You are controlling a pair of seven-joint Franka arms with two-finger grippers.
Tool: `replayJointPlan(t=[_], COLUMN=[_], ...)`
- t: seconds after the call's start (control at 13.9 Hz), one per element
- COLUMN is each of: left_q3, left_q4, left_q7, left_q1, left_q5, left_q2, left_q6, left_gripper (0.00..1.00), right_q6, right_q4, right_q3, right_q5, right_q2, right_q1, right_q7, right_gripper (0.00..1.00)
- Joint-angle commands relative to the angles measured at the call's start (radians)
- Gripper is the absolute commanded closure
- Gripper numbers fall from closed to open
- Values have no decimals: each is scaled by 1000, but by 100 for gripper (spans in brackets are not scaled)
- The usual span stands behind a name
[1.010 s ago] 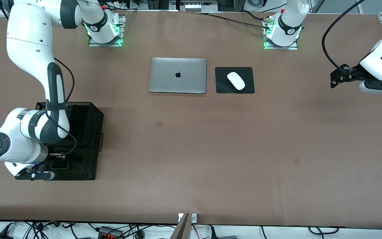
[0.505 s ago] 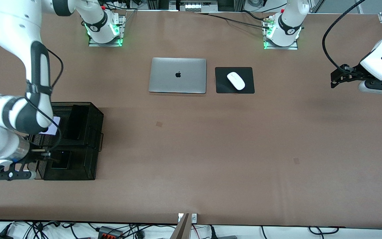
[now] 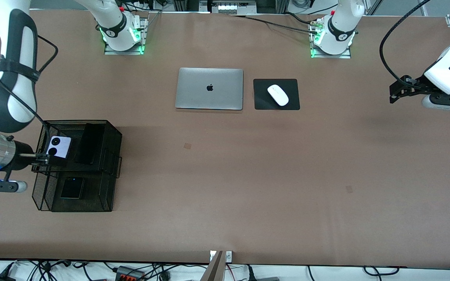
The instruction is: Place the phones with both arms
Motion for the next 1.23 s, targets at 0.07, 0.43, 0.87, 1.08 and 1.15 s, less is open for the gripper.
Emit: replayJointPlan(t=[0.07,0.43,0.87,1.08,1.15], left_q3=[0,-1,-1,-3,-6], left_q4=[21,22,21,-24,-24], left_q7=[10,10,10,10,10], left_q1=[-2,-2,-2,5,5], left_q5=[18,18,18,9,6], left_q2=[3,1,-3,-32,-34], left_q6=[-24,-25,-30,31,33], left_gripper=[0,0,0,0,0], right_q6=[-31,-24,13,21,16], right_q4=[-21,-147,-305,-406,-426], right_q3=[11,300,344,345,345], right_q5=[16,-153,-256,-247,-250], right_q2=[-83,-267,-398,-464,-481], right_q1=[-13,-235,-263,-267,-267], right_q7=[40,82,67,71,70], right_gripper=[0,0,0,0,0])
